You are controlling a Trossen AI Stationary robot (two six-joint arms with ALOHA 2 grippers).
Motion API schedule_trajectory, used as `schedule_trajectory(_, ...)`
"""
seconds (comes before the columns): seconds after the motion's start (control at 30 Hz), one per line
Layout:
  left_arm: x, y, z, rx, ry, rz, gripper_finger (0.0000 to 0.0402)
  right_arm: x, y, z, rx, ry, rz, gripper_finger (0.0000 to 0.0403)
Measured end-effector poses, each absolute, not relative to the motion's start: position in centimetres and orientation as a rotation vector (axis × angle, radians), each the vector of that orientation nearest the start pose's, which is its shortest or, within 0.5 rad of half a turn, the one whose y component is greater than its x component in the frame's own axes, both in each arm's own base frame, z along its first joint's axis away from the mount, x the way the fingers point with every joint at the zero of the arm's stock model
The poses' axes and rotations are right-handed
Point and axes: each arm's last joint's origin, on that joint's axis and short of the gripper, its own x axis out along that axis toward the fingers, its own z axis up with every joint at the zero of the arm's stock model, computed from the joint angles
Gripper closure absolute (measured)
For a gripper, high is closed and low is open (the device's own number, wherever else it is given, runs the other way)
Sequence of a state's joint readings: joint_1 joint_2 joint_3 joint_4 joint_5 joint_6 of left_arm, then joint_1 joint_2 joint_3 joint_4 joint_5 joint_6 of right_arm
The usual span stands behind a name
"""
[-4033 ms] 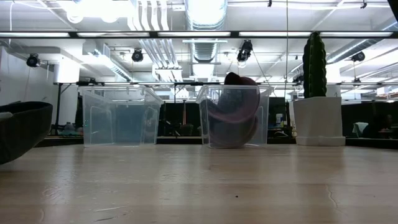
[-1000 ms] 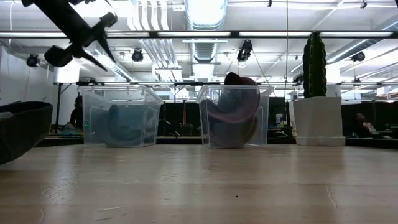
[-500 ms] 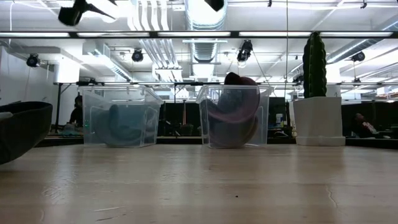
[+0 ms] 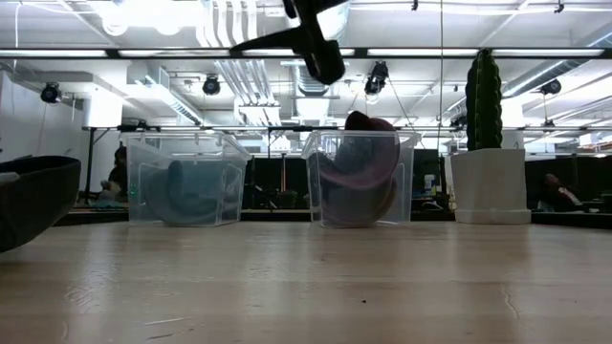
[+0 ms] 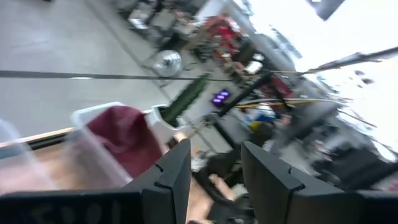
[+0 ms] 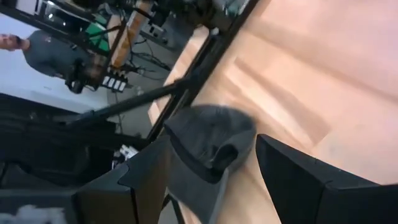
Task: Pick & Place hat
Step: Put the black cap into the left transparent bin
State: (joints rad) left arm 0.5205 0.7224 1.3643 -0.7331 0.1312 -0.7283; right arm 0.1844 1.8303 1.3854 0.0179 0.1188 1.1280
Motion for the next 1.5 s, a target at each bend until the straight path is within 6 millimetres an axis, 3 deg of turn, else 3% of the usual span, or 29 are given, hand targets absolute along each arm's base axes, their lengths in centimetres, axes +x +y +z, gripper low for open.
schedule_trajectory(0.3,6.6,3.1,47.0,-0.727,-0.045,0.306,0.0268,43.0,11.1,22.4,1.071,0.505,-0.171,0.0172)
schedule_trajectory(0.6,6.9,3.1,47.0,-0.756,-0.023,0.259,0.0268,48.1,15.2,17.9,1.110,0.609,-0.085,0.0172)
schedule_trajectory(0.77,7.0,3.1,47.0,-0.756,-0.020,0.260,0.0268,50.6,16.3,16.0,1.109,0.716,-0.058,0.0172)
schedule_trajectory(0.93,7.0,3.1,47.0,-0.755,-0.022,0.261,0.0268,51.3,16.5,15.0,1.040,0.880,-0.175,0.0173)
schedule_trajectory(1.17,7.0,3.1,46.9,-0.757,-0.020,0.261,0.0268,53.0,17.2,15.3,1.039,0.829,-0.090,0.0182)
schedule_trajectory(1.33,7.0,3.1,46.9,-0.762,-0.018,0.262,0.0268,53.4,17.4,13.7,1.054,0.866,-0.110,0.0187)
schedule_trajectory(1.43,7.0,3.1,46.9,-0.763,-0.018,0.262,0.0268,53.5,17.4,13.3,1.078,0.870,-0.127,0.0219)
schedule_trajectory(1.5,7.0,3.1,46.9,-0.764,-0.015,0.263,0.0268,53.5,17.3,13.5,1.094,0.867,-0.132,0.0264)
